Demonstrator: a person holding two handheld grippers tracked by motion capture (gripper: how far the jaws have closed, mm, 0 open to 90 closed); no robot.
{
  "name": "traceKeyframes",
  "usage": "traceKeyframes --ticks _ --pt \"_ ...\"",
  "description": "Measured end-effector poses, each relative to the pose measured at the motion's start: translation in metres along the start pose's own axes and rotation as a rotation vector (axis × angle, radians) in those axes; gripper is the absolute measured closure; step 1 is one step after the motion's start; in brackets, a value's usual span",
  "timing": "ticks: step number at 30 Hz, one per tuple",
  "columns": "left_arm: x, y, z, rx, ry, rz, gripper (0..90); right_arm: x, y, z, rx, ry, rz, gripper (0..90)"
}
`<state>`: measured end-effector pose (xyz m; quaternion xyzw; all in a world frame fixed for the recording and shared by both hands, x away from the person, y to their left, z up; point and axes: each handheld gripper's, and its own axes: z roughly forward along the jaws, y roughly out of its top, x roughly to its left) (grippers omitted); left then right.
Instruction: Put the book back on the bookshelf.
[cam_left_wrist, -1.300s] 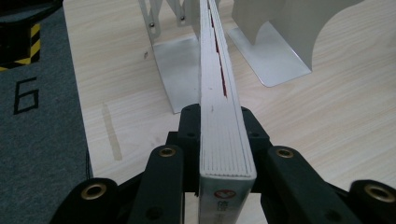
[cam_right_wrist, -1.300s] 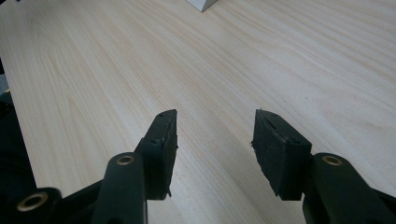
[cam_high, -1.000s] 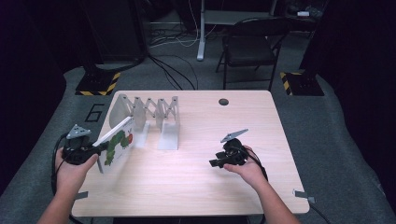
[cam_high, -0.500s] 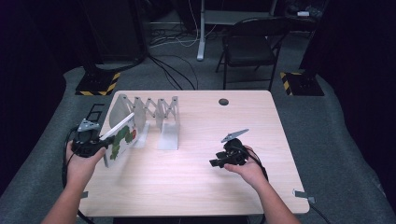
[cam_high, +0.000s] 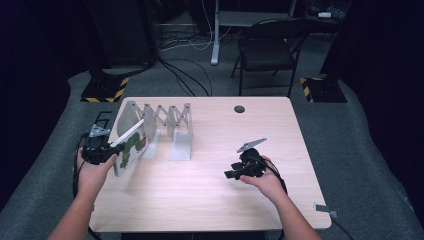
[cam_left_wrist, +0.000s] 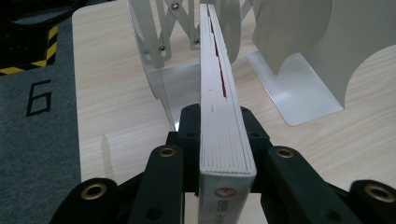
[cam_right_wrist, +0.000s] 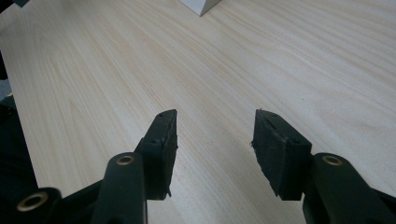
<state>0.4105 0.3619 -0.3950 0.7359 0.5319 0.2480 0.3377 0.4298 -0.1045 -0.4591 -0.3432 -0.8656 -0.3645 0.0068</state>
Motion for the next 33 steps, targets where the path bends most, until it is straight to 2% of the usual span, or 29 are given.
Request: traceKeyframes --ticks 7,8,12,18,21,24,29,31,32,33 --pt "0.000 0.004 0.008 -0.009 0.022 -0.012 75.1 -0.002 -0.001 -0.002 -0.013 -0.009 0.002 50.0" --pt "0.000 0.004 0.008 -0.009 0.022 -0.012 75.1 -0.001 -0.001 -0.002 -0.016 -0.010 0.022 50.0" --pt "-0.001 0.006 0.012 -0.009 0.031 -0.004 75.1 -0.002 -0.002 -0.002 -0.014 -0.006 -0.009 50.0" --pt "-0.002 0.010 0.016 0.000 0.034 -0.015 75.1 0.000 -0.002 -0.001 0.000 -0.007 -0.002 50.0" --pt "-0.003 0.011 0.018 0.005 0.051 -0.013 75.0 0.001 -0.002 -0.001 0.008 -0.010 0.006 50.0" --pt "-0.004 0.010 0.021 0.006 0.061 -0.023 74.9 0.000 -0.002 0.000 0.001 -0.013 -0.007 50.0" --pt "-0.006 0.011 0.028 0.024 0.076 -0.052 74.9 0.001 -0.002 0.000 0.007 -0.006 -0.007 50.0" --pt "-0.005 0.012 0.032 0.035 0.080 -0.046 74.8 0.001 -0.003 0.001 0.007 -0.008 -0.002 50.1" --pt "-0.005 0.012 0.032 0.035 0.080 -0.046 74.8 0.000 -0.003 0.001 0.016 -0.002 -0.021 50.1" --pt "-0.006 0.011 0.036 0.050 0.082 -0.042 74.8 0.000 -0.004 0.002 0.015 -0.005 -0.020 50.2"
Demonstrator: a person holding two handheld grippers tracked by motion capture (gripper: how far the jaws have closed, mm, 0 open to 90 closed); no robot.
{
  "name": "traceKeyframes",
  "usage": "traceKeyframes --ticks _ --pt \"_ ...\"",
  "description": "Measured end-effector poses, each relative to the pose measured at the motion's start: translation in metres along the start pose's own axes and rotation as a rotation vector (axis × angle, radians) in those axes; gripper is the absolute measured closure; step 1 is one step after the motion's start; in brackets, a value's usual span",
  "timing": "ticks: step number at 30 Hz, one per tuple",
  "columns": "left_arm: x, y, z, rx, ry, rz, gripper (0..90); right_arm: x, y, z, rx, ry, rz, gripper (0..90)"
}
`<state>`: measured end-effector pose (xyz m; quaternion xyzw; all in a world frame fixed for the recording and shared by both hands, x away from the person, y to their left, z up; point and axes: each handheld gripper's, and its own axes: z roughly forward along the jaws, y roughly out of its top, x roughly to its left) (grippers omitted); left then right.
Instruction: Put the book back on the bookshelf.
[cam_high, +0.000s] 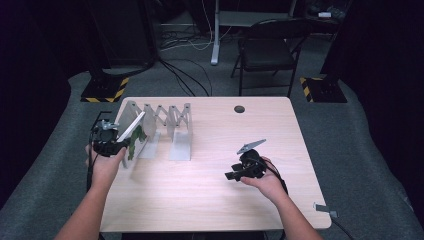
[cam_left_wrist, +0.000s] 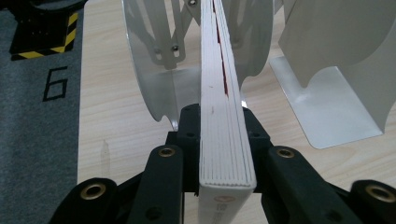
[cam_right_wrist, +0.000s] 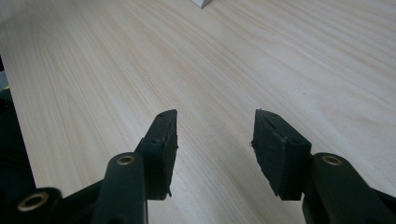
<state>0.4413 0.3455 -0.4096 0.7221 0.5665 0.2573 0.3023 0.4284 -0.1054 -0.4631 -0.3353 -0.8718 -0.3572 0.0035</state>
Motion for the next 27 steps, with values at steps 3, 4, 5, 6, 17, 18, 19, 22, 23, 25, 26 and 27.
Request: traceKeyframes --ticks 3,4,5,6,17,18,19,22,23,25,26,27 --pt "0.000 -0.001 0.002 0.004 0.005 -0.012 74.8 -0.001 -0.001 0.001 0.007 0.002 0.006 50.2" --pt "0.000 -0.001 0.003 0.009 0.007 -0.017 74.8 -0.001 -0.001 0.001 0.006 -0.001 0.010 50.1" --pt "0.000 -0.002 0.004 0.009 0.009 -0.022 74.8 -0.001 -0.002 0.002 -0.001 -0.003 0.017 50.1" --pt "0.001 -0.002 0.005 0.013 0.007 -0.027 74.8 -0.003 -0.002 0.001 0.001 0.002 0.006 50.1" --pt "-0.001 -0.006 0.009 0.029 0.025 -0.052 74.3 -0.001 -0.002 0.000 -0.008 0.000 0.000 50.1" --pt "0.000 -0.006 0.009 0.038 0.027 -0.044 74.3 -0.001 -0.002 0.000 -0.010 0.001 0.001 50.1" --pt "-0.001 -0.007 0.010 0.037 0.029 -0.050 74.2 0.000 -0.002 0.000 -0.011 0.000 0.011 50.1" --pt "0.000 -0.009 0.013 0.066 0.031 -0.048 73.5 -0.002 -0.003 -0.001 -0.007 0.000 0.007 50.1" --pt "0.001 -0.011 0.014 0.071 0.033 -0.047 73.2 -0.003 -0.003 -0.001 -0.006 0.001 0.000 50.1" --pt "0.002 -0.014 0.014 0.061 0.032 -0.042 72.7 -0.004 -0.003 -0.002 -0.003 0.000 -0.001 50.2" --pt "0.003 -0.014 0.014 0.063 0.025 -0.045 72.4 -0.004 -0.003 -0.001 -0.008 0.000 -0.002 50.1" --pt "0.003 -0.014 0.014 0.066 0.020 -0.045 71.9 -0.004 -0.003 -0.001 -0.007 -0.001 0.003 50.1"
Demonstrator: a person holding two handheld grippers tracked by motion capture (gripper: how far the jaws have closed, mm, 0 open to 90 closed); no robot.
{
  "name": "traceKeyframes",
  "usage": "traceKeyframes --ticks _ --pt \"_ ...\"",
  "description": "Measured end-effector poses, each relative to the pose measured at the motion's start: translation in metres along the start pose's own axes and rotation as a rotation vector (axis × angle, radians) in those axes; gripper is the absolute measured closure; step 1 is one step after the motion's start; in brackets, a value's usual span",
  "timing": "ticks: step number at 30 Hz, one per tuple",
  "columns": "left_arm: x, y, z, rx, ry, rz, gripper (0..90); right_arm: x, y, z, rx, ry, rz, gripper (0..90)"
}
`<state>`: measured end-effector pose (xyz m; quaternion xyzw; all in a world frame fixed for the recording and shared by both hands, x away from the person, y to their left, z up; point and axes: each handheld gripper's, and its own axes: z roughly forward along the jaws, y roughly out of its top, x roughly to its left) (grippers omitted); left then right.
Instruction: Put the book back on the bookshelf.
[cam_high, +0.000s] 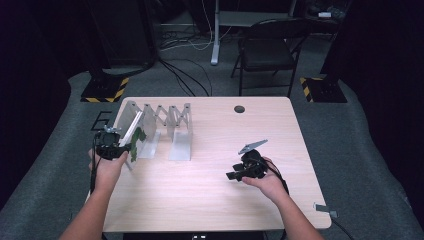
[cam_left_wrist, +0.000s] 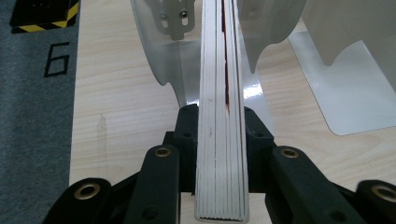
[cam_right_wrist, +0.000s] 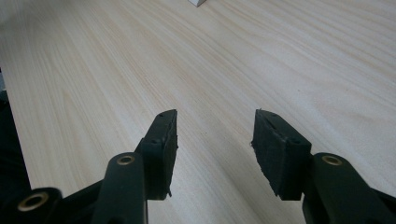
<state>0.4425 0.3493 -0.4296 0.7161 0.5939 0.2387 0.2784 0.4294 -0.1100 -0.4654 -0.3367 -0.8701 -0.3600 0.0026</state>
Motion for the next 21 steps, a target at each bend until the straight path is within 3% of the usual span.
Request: traceKeyframes --ticks 4,13,21 --pt "0.000 -0.001 -0.001 0.028 0.009 0.010 64.7 0.000 0.000 0.001 -0.003 -0.004 -0.001 50.1" --pt "0.002 -0.002 -0.009 -0.015 0.009 0.001 51.3 0.001 0.001 0.004 0.006 -0.010 0.003 50.1" --pt "0.001 0.000 -0.021 -0.025 -0.007 -0.006 48.5 0.002 0.002 0.006 0.011 -0.007 -0.007 50.1"
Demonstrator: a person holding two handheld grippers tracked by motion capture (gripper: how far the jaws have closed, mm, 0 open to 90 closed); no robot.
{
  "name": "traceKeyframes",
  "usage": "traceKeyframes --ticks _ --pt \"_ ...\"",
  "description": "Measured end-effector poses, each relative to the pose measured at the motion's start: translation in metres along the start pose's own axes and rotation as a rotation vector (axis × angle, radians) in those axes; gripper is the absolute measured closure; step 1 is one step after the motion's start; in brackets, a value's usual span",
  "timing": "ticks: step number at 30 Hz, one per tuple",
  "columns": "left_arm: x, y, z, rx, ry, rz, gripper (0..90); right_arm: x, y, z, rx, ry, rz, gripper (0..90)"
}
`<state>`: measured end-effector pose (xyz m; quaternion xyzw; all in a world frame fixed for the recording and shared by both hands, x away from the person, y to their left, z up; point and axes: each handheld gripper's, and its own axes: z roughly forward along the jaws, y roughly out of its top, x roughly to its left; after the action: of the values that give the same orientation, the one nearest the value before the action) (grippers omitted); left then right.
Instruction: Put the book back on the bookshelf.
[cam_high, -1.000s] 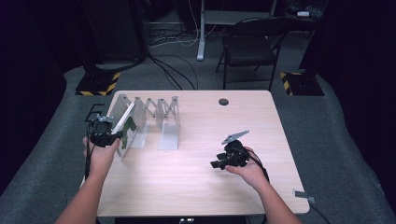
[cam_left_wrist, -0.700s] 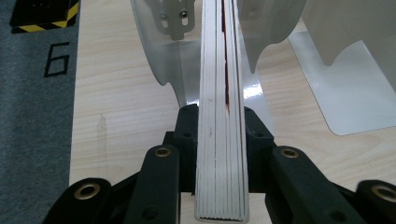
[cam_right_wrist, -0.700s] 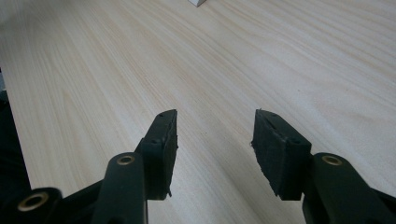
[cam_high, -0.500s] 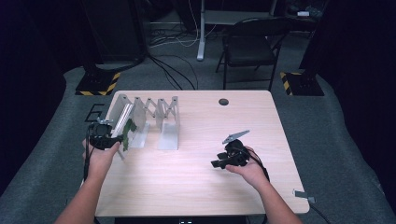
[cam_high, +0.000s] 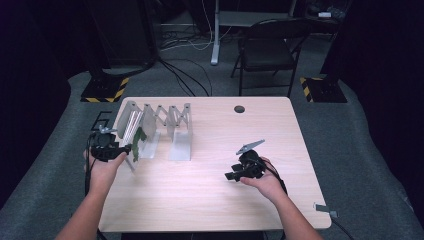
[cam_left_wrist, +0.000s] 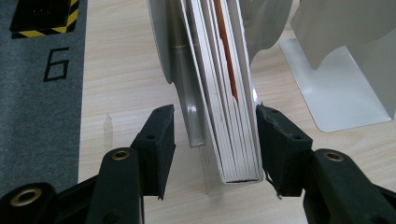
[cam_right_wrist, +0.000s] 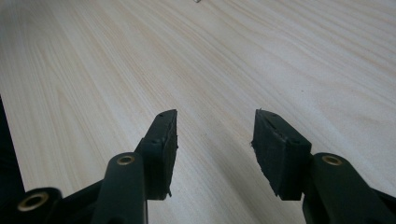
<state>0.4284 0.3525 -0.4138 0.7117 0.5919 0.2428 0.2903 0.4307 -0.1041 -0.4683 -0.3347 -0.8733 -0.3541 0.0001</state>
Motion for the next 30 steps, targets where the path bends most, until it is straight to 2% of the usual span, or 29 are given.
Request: traceKeyframes --ticks 4,10,16,23,25,26,27,30 --pt "-0.002 0.003 -0.007 -0.002 -0.018 0.009 47.6 -0.001 0.000 0.000 -0.003 -0.006 0.000 50.1" --pt "-0.006 0.010 -0.019 -0.008 -0.015 0.047 46.9 -0.001 -0.001 -0.002 0.002 0.001 0.006 50.1" --pt "-0.007 0.014 -0.027 -0.006 -0.018 0.060 46.5 -0.001 -0.001 0.000 0.002 -0.002 0.001 50.1" --pt "-0.009 0.016 -0.040 -0.032 -0.049 0.052 46.4 -0.002 -0.001 -0.001 -0.002 -0.005 0.010 50.1" --pt "-0.010 0.017 -0.043 -0.028 -0.057 0.068 46.4 -0.002 -0.002 -0.001 -0.006 -0.006 0.013 50.1" --pt "-0.011 0.017 -0.044 -0.039 -0.057 0.058 46.4 -0.002 -0.002 -0.001 -0.008 -0.008 0.013 50.1" --pt "-0.011 0.018 -0.047 -0.021 -0.066 0.070 46.4 -0.002 -0.002 -0.002 -0.005 -0.006 0.013 50.1" --pt "-0.017 0.018 -0.052 -0.040 -0.088 0.083 46.2 -0.003 -0.002 -0.002 0.003 -0.003 0.001 50.1"
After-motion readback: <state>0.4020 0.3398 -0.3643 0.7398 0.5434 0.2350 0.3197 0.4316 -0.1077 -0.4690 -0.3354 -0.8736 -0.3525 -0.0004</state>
